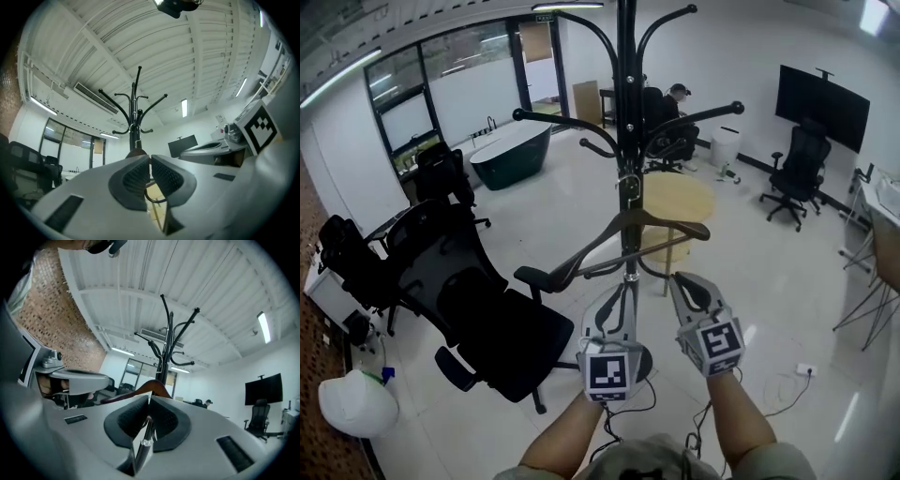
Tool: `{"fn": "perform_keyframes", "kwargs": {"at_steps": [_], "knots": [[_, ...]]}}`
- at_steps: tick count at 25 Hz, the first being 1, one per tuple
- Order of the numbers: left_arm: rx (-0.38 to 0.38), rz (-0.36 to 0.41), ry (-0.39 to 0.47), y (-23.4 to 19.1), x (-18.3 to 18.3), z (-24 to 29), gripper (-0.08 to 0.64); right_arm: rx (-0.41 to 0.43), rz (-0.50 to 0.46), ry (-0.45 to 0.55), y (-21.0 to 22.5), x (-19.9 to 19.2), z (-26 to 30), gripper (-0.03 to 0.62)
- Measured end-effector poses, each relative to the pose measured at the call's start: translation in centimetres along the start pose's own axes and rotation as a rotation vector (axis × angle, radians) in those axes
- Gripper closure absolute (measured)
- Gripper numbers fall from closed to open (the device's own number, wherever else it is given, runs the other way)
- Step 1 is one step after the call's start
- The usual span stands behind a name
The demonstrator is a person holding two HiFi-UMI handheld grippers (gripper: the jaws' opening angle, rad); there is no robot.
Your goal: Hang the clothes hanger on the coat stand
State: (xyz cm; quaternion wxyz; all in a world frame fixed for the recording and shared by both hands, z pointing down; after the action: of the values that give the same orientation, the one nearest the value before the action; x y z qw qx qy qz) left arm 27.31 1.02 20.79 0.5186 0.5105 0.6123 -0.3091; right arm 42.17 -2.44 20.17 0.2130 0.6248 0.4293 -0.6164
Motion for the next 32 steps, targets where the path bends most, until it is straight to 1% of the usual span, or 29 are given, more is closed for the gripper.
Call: {"fn": "perform_keyframes", "kwargs": {"at_steps": [1, 3, 6, 8, 10, 12, 14, 16, 20, 23, 25, 27, 30, 32], "knots": [[-0.020, -0.006, -0.006, 0.1, -1.9, -0.5, 0.539, -0.010, 0.024, -0.015, -1.1, -2.2, -0.6, 0.588], [-0.067, -0.027, -0.025, 2.1, -6.6, -0.9, 0.548, -0.024, 0.051, -0.061, -2.1, -7.3, -2.7, 0.588], [-0.138, -0.089, -0.084, 8.0, -13.5, -1.2, 0.548, -0.068, 0.111, -0.130, -1.1, -15.0, -7.7, 0.588], [-0.168, -0.103, -0.123, 11.4, -17.2, -0.6, 0.549, -0.094, 0.144, -0.149, 0.7, -18.5, -9.8, 0.588], [-0.187, -0.104, -0.157, 16.1, -20.6, 0.4, 0.548, -0.107, 0.165, -0.158, 3.9, -21.9, -12.4, 0.588], [-0.192, -0.112, -0.194, 21.0, -22.8, 0.5, 0.549, -0.119, 0.198, -0.159, 6.8, -24.5, -15.8, 0.588], [-0.182, -0.109, -0.213, 25.2, -23.3, 0.5, 0.549, -0.116, 0.231, -0.163, 9.2, -25.8, -19.1, 0.588], [-0.163, -0.096, -0.224, 28.7, -22.9, 1.3, 0.548, -0.100, 0.252, -0.172, 11.8, -26.4, -21.6, 0.588], [-0.115, -0.084, -0.244, 33.6, -22.3, 3.3, 0.548, -0.046, 0.256, -0.194, 15.9, -27.1, -24.7, 0.588], [-0.101, -0.090, -0.234, 37.3, -22.4, 4.3, 0.548, -0.045, 0.283, -0.186, 18.5, -28.8, -26.9, 0.588], [-0.113, -0.098, -0.239, 38.9, -22.6, 4.9, 0.548, -0.068, 0.290, -0.178, 20.1, -29.4, -27.6, 0.588], [-0.132, -0.110, -0.254, 39.5, -23.1, 5.1, 0.548, -0.086, 0.276, -0.184, 21.0, -29.5, -27.8, 0.588], [-0.159, -0.106, -0.293, 39.9, -23.7, 4.9, 0.548, -0.108, 0.264, -0.215, 21.0, -29.4, -28.3, 0.588], [-0.174, -0.102, -0.301, 40.1, -23.5, 4.8, 0.548, -0.126, 0.254, -0.232, 20.7, -29.3, -28.7, 0.588]]}}
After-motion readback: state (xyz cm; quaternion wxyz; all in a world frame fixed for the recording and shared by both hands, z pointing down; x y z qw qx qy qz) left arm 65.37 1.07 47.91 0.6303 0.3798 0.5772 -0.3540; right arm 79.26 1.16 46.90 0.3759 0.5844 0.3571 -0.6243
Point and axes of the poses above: the fingertips, and each gripper's own axes: z forward along the fingers, y to its right, x out of its top, the point moved 7 cm from there along -z, backward along the fingers, and after that the axes turned 3 degrees about x, right-handed, at the moved point
